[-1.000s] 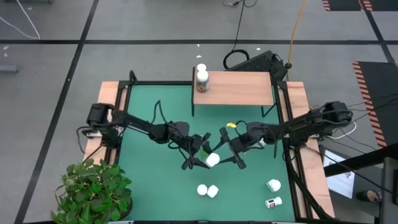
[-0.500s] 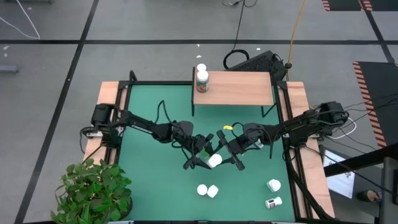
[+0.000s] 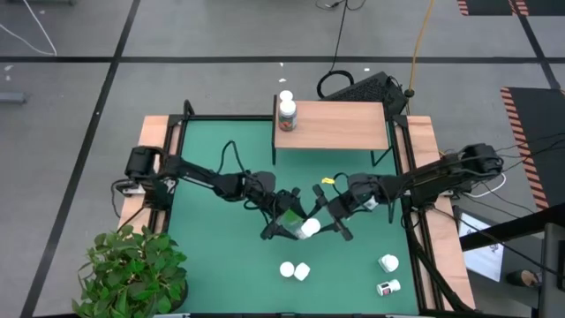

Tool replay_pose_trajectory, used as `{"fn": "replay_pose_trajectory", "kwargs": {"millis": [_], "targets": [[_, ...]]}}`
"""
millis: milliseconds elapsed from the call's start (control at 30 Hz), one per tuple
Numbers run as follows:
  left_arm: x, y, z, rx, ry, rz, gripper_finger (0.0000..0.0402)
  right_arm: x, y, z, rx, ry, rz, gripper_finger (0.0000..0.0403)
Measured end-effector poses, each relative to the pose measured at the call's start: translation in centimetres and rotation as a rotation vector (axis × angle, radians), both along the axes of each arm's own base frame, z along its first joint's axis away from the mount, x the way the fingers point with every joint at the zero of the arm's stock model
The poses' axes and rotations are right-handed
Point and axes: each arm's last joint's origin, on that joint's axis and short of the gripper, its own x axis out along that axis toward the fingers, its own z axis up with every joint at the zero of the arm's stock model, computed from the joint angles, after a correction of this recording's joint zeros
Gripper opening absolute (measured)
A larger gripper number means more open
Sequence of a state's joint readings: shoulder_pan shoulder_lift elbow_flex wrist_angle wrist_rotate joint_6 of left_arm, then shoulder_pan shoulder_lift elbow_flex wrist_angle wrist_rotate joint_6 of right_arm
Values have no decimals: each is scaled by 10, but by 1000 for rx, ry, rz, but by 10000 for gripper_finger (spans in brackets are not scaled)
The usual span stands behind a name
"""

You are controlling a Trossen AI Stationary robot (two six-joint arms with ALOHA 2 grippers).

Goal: Pick and place medicine bottles onto shelf by color
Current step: Put the top blue and white pill bottle on the shelf

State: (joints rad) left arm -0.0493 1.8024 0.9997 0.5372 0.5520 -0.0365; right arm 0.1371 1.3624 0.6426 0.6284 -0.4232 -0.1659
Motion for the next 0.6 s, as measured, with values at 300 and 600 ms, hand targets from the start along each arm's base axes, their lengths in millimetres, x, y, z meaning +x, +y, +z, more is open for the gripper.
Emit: {"fn": "replay_pose_trajectory", "kwargs": {"millis": [300,600], "targets": [[-26,11,39,158,70,366,343,-17,-7,8,-19,123,-184,181],[-24,-6,58,385,-178,494,303,-16,-20,5,-86,144,-588,182]]}}
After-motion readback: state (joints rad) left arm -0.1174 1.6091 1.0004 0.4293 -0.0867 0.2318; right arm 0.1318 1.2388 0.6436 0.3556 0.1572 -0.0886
